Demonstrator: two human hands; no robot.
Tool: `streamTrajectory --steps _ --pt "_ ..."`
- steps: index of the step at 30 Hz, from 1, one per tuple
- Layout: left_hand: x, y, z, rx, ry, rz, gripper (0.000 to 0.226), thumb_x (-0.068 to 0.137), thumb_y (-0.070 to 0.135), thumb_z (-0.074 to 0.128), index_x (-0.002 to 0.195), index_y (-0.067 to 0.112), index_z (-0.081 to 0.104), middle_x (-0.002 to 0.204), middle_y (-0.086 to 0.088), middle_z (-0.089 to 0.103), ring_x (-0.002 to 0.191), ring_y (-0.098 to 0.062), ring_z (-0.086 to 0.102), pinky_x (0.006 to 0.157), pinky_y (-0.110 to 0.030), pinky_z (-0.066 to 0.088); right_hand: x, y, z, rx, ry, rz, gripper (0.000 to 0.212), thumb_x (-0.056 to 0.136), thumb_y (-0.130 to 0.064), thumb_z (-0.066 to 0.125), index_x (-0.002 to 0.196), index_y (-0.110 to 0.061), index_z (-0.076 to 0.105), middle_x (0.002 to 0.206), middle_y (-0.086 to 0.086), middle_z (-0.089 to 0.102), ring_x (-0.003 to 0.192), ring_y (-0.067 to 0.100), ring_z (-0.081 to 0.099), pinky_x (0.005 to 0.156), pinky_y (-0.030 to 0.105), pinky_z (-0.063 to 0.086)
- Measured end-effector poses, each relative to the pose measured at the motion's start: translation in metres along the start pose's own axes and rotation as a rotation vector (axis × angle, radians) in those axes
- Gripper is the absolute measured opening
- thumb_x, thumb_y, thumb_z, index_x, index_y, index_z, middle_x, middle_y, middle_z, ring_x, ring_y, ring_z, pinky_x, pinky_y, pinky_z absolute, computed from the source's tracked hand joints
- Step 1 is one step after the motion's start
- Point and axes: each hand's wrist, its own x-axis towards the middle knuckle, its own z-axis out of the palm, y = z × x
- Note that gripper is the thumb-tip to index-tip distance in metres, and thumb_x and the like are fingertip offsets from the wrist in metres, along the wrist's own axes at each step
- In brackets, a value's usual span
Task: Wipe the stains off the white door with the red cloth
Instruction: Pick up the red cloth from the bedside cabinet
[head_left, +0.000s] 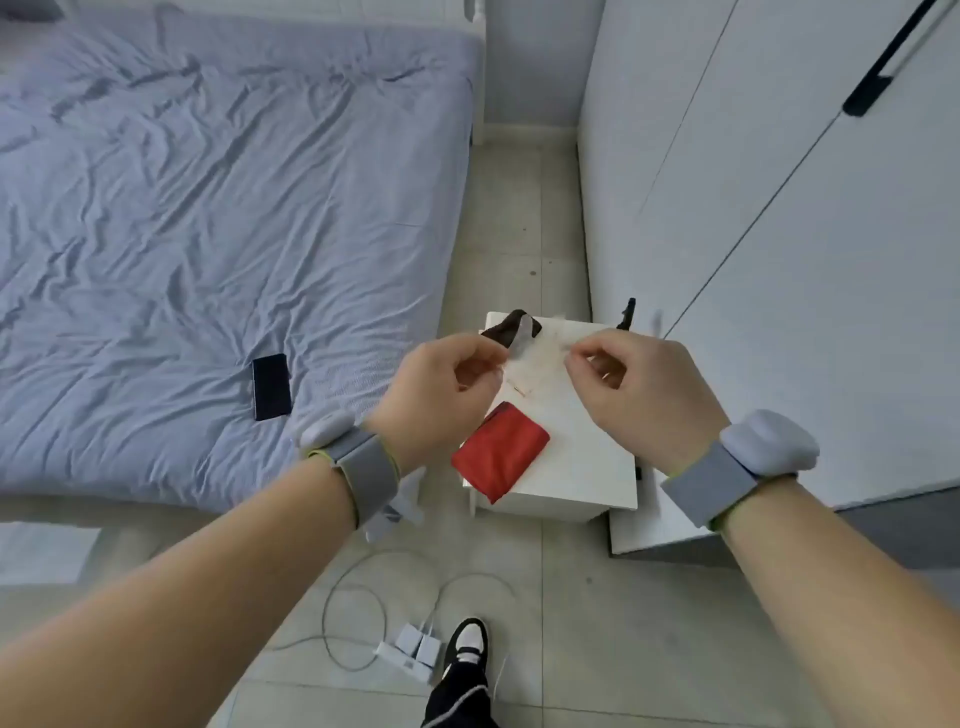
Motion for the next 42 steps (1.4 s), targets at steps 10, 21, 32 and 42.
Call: streamTrajectory --steps 10,21,32,42 --pt "0.021 -0.172 0.06 0.042 -0.162 -0.368 0.025 0.095 0.013 0.065 0.116 0.024 0.071 0.102 0.01 0.071 0.086 -0.002 0.067 0.072 -0.005 0.048 0.048 0.068 0.139 0.195 -0.29 0.34 0.058 0.106 -0.051 0.03 0.105 -0.012 0.074 0.094 0.001 0.074 0.095 0.022 0.069 0.095 0.039 0.051" --pt "0.051 -0.294 0.138 0.096 -0.201 -0.57 0.039 0.095 0.018 0.065 0.134 0.019 0.062 0.126 -0.002 0.063 0.108 -0.017 0.064 0.093 -0.026 0.048 0.06 0.181 0.273 0.154 -0.429 0.665 0.023 0.101 -0.027 0.051 0.103 -0.013 0.07 0.084 -0.003 0.061 0.091 0.024 0.062 0.093 0.039 0.052" --pt "0.082 -0.378 0.208 0.243 -0.307 -0.638 0.055 0.096 0.024 0.063 0.148 0.015 0.047 0.145 -0.009 0.053 0.129 -0.029 0.055 0.109 -0.035 0.044 0.067 0.246 0.371 0.442 -0.338 1.261 0.024 0.097 -0.016 0.055 0.105 0.003 0.067 0.088 0.018 0.063 0.082 0.033 0.066 0.089 0.045 0.058" --pt "0.096 -0.4 0.232 0.439 -0.351 -0.68 0.071 0.091 0.046 0.07 0.149 0.016 0.042 0.141 -0.013 0.048 0.13 -0.035 0.047 0.104 -0.044 0.044 0.059 0.267 0.389 0.678 -0.392 1.49 0.028 0.1 -0.026 0.062 0.086 -0.003 0.058 0.083 0.018 0.065 0.084 0.032 0.066 0.085 0.047 0.057"
